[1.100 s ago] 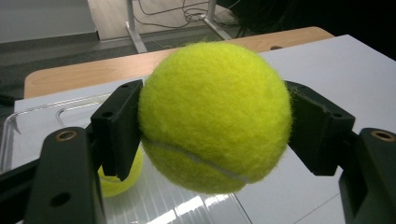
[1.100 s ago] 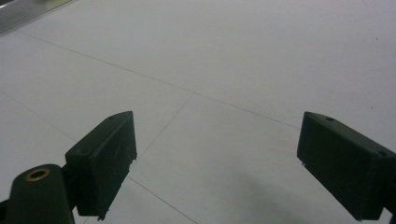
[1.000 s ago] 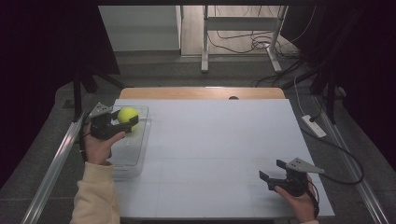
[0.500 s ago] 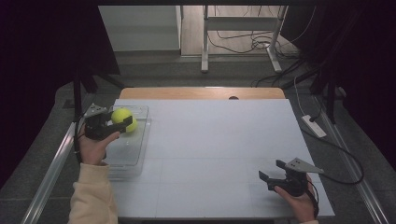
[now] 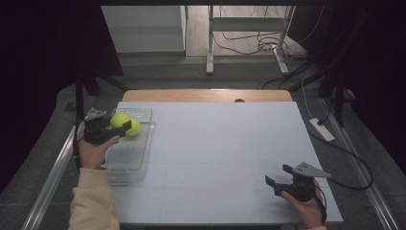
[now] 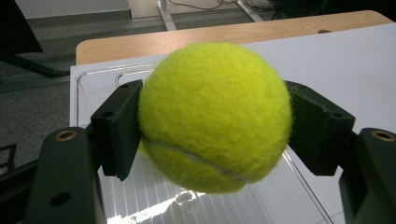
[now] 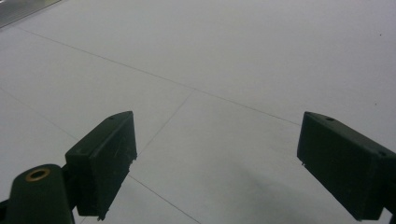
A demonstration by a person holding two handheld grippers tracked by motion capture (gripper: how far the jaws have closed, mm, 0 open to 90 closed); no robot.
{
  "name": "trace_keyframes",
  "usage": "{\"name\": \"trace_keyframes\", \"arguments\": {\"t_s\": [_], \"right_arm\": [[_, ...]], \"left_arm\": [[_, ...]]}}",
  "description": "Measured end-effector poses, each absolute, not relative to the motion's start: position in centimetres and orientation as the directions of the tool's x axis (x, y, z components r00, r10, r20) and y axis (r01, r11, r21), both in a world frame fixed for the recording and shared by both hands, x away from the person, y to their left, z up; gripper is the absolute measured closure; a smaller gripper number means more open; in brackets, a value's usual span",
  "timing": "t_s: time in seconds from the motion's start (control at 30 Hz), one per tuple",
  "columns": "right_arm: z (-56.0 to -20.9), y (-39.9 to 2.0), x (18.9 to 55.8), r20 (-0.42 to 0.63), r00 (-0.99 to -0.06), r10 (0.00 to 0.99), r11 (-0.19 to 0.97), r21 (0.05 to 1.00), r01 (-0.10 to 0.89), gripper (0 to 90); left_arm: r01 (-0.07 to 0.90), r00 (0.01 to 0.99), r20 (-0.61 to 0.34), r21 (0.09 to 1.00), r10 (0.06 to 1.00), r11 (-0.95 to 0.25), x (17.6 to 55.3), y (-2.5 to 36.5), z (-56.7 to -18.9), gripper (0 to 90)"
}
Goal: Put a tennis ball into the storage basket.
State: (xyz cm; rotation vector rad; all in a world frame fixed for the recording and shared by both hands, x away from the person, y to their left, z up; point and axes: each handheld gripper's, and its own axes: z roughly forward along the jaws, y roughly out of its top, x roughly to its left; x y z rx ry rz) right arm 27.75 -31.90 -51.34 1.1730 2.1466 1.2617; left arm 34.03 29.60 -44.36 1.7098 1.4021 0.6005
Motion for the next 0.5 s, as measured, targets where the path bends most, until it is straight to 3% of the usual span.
{"name": "trace_keyframes", "arguments": {"t_s": [0.5], "right_arm": [[-51.44, -31.82, 27.77, 0.081, -0.58, 0.811, 0.25, 0.848, 0.468, 11.6]], "left_arm": [[0.611, 0.242, -0.116, 0.789, 0.963, -0.059, 34.36, 29.95, -45.13, 27.0]]}}
